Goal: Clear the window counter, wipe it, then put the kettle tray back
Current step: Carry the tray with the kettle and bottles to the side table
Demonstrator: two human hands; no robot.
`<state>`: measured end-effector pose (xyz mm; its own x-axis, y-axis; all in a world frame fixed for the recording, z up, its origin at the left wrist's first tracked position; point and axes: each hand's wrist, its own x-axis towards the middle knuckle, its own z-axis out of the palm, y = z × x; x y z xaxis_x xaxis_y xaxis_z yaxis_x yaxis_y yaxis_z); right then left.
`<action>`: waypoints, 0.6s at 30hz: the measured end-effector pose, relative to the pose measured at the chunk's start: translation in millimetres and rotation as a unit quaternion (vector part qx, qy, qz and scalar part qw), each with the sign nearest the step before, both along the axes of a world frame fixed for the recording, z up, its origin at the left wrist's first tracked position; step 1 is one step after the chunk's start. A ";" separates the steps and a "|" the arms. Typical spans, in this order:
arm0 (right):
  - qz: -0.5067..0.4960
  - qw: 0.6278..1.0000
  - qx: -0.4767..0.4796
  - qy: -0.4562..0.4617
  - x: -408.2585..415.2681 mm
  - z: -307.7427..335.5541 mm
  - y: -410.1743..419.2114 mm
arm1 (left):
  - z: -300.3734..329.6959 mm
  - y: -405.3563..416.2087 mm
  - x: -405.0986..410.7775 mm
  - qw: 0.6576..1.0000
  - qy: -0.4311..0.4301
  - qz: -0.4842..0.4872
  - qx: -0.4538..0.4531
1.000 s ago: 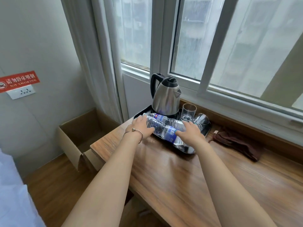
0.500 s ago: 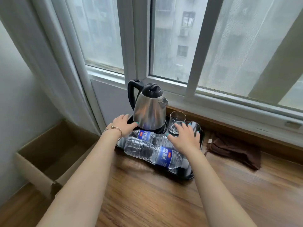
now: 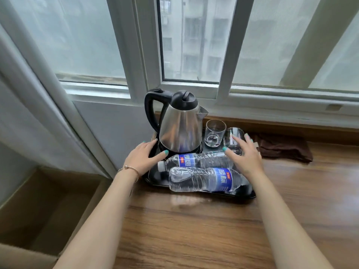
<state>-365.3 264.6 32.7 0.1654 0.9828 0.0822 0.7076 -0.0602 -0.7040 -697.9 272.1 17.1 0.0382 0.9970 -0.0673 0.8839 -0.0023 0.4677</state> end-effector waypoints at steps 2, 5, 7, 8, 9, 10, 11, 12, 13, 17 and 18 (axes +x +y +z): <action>-0.024 0.997 0.015 0.076 6.6 -3.2 -3.7 | -3.2 3.1 -0.8 0.999 -0.031 -0.008 0.003; -0.033 0.984 -0.006 0.173 17.4 -11.8 -7.7 | -8.8 8.1 4.3 0.996 -0.089 -0.007 -0.004; -0.026 0.984 -0.043 0.171 24.4 -19.8 -7.9 | -13.5 10.1 6.9 0.993 -0.117 -0.003 -0.004; -0.022 0.985 -0.064 0.156 27.5 -23.8 -7.7 | -17.1 11.7 6.7 0.992 -0.129 -0.002 0.000; -0.016 0.987 -0.081 0.138 31.2 -28.6 -6.6 | -19.8 12.6 6.4 0.990 -0.142 0.001 0.005; -0.009 0.989 -0.091 0.120 34.3 -31.2 -6.1 | -21.7 13.7 6.1 0.988 -0.157 0.004 0.008; -0.002 0.990 -0.097 0.105 36.5 -33.0 -6.0 | -23.2 14.8 6.1 0.985 -0.172 0.006 0.010; 0.003 0.991 -0.101 0.090 37.2 -33.6 -7.5 | -24.3 16.5 6.4 0.982 -0.188 0.003 0.012; 0.006 0.992 -0.101 0.073 37.4 -34.3 -9.3 | -25.2 18.4 6.8 0.979 -0.204 0.001 0.012; 0.011 0.994 -0.100 0.043 35.6 -35.6 -15.1 | -31.3 23.5 4.6 0.967 -0.255 -0.002 -0.010; 0.015 0.994 -0.100 0.044 35.8 -35.7 -14.2 | -31.6 24.1 5.0 0.965 -0.263 0.002 -0.016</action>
<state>-329.5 250.4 -3.1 0.1327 0.9829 -0.1279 0.6475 -0.1837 -0.7396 -692.9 296.2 -14.5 0.0709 0.9951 -0.0696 0.5241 0.0222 0.8514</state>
